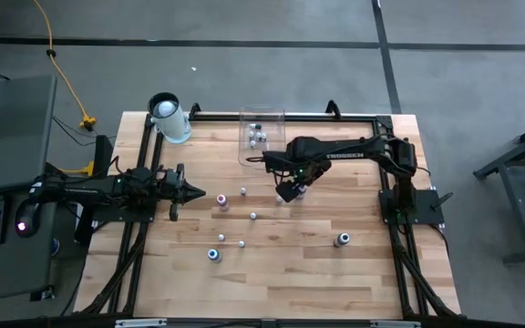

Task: Pick & Place food coloring
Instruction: Put the large violet food coloring bottle into the container

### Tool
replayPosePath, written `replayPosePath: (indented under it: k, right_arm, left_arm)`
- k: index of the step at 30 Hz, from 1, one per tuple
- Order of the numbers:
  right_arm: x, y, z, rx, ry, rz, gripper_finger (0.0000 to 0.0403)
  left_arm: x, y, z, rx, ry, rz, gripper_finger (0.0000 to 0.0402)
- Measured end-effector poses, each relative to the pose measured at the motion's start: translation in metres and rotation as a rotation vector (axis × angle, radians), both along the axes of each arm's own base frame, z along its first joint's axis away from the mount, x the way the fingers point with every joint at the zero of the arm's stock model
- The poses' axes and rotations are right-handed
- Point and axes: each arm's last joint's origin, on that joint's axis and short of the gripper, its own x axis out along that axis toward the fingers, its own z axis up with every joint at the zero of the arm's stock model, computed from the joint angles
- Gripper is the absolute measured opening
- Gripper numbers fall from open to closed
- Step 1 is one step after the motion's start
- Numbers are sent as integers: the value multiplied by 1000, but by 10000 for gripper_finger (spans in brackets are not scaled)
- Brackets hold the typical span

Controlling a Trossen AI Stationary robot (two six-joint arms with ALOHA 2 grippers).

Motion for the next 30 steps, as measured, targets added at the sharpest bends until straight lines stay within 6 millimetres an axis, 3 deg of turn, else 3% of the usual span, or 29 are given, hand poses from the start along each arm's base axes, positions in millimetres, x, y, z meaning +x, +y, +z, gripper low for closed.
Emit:
replayPosePath:
  k: [6, 13, 21, 30]
  right_arm:
    - [2, 1, -16, 18, -48, -17, 267]
    - [3, 0, -14, 14, -73, -4, 267]
    - [-5, -2, 3, -27, -93, -6, 267]
    - [-7, -1, -7, -7, -88, -6, 267]
  left_arm:
    - [0, 0, 0, 0, 0, 0, 1]
    - [0, 0, 0, 0, 0, 0, 1]
    - [0, 0, 0, 0, 0, 0, 1]
    - [0, 0, 0, 0, 0, 0, 1]
